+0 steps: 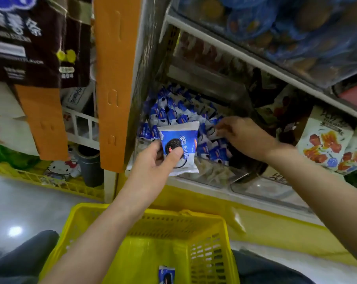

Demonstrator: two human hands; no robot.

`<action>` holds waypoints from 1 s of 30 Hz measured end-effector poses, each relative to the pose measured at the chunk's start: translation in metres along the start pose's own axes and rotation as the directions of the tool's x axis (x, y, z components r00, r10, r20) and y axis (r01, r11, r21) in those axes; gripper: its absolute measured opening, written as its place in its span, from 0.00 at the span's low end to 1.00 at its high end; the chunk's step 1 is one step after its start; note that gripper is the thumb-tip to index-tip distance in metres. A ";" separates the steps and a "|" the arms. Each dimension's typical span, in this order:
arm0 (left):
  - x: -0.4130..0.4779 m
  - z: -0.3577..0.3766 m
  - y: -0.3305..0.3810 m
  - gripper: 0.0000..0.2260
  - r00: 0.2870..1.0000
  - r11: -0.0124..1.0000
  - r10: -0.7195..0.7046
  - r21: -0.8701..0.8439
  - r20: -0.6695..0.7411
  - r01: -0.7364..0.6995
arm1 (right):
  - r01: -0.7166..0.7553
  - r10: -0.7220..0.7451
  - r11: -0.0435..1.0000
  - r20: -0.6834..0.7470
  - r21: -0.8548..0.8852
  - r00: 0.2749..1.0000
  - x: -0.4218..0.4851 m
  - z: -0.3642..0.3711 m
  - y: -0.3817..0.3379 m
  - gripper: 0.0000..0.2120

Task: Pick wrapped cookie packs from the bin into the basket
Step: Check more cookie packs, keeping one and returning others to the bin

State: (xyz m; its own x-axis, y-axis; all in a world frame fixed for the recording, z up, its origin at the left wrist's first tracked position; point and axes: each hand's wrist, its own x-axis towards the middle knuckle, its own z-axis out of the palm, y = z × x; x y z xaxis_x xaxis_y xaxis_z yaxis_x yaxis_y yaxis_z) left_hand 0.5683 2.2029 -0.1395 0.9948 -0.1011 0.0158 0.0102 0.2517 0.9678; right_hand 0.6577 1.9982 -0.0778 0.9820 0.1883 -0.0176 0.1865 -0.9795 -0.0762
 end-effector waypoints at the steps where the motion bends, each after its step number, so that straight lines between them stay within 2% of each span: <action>1: 0.001 -0.002 0.001 0.04 1.000 1.000 0.004 -0.024 -0.006 -0.004 | -0.013 0.021 0.995 0.080 -0.095 0.997 0.009 0.001 0.005 0.11; 4: 0.005 -0.004 0.006 0.05 1.000 0.997 0.005 -0.072 -0.009 -0.006 | -0.017 0.103 0.943 0.243 -0.332 0.965 0.027 0.006 0.014 0.11; 7: 0.007 -0.005 0.010 0.05 1.000 0.995 0.005 -0.097 -0.026 -0.008 | -0.008 0.145 0.908 0.298 -0.418 0.943 0.037 0.009 0.017 0.12; 11: 0.007 -0.005 0.012 0.04 1.000 0.993 0.008 -0.119 -0.023 -0.011 | 0.013 0.180 0.892 0.380 -0.452 0.907 0.045 0.012 0.021 0.14; 15: 0.004 -0.006 0.013 0.04 1.000 0.989 0.006 -0.148 -0.018 -0.009 | -0.040 0.193 0.940 0.431 -0.339 0.881 0.049 0.007 0.019 0.16; 17: 0.003 -0.007 0.014 0.04 1.000 0.990 0.004 -0.143 -0.017 -0.007 | -0.060 0.191 0.953 0.432 -0.298 0.881 0.049 0.005 0.016 0.16; 19: 0.002 -0.006 0.013 0.04 1.000 0.991 0.002 -0.132 -0.018 -0.005 | -0.035 0.181 0.938 0.402 -0.344 0.898 0.046 0.008 0.013 0.16; 21: 0.001 -0.006 0.013 0.04 1.000 0.992 -0.003 -0.124 -0.016 0.001 | 0.022 0.177 0.868 0.350 -0.496 0.920 0.043 0.011 0.011 0.16; 24: 0.000 -0.007 0.012 0.03 1.000 0.992 -0.007 -0.125 -0.013 0.005 | 0.100 0.157 0.701 0.289 -0.706 0.944 0.039 0.008 0.008 0.16; 30: 0.001 -0.009 0.014 0.04 0.999 0.990 0.004 -0.144 -0.033 -0.009 | 0.177 0.131 0.632 0.329 -0.755 0.935 0.039 0.007 0.014 0.22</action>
State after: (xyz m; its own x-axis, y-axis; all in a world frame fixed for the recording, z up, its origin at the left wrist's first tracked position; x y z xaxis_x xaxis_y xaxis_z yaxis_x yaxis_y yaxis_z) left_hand 0.5703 2.2146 -0.1284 0.9976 -0.0687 0.0115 0.0161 0.3882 0.9214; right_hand 0.6985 1.9928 -0.0861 0.9325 0.0714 -0.3542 0.3153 -0.6396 0.7011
